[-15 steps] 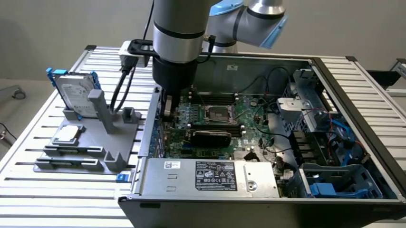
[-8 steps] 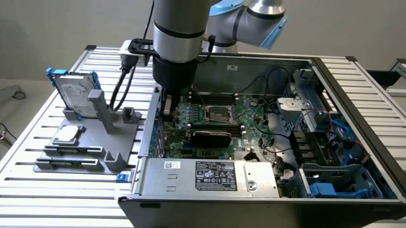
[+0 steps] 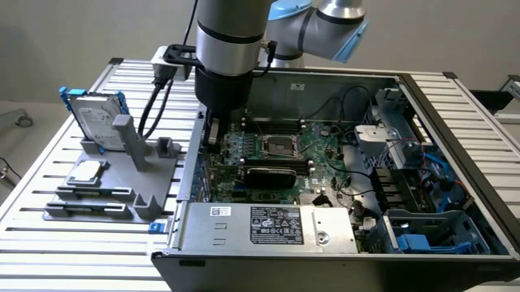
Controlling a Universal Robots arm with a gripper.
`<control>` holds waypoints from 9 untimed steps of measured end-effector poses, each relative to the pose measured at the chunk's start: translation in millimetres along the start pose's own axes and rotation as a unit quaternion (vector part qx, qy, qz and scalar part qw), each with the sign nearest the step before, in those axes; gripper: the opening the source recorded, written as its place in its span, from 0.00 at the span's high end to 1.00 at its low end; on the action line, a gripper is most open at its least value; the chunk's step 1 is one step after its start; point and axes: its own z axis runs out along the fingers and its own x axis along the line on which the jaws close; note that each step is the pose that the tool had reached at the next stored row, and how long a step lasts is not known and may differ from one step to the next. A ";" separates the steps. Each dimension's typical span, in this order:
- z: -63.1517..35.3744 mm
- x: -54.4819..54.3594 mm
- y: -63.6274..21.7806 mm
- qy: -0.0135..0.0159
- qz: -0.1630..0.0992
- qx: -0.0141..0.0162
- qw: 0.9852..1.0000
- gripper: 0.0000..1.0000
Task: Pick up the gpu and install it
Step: 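Press down on the gpu until it lock into place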
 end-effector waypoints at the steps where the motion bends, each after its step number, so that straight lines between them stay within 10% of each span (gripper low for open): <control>1: -0.9 0.0 0.0 0.001 0.000 -0.001 1.000 0.89; 9: -6.5 -0.4 -2.3 0.016 0.004 -0.001 1.000 0.89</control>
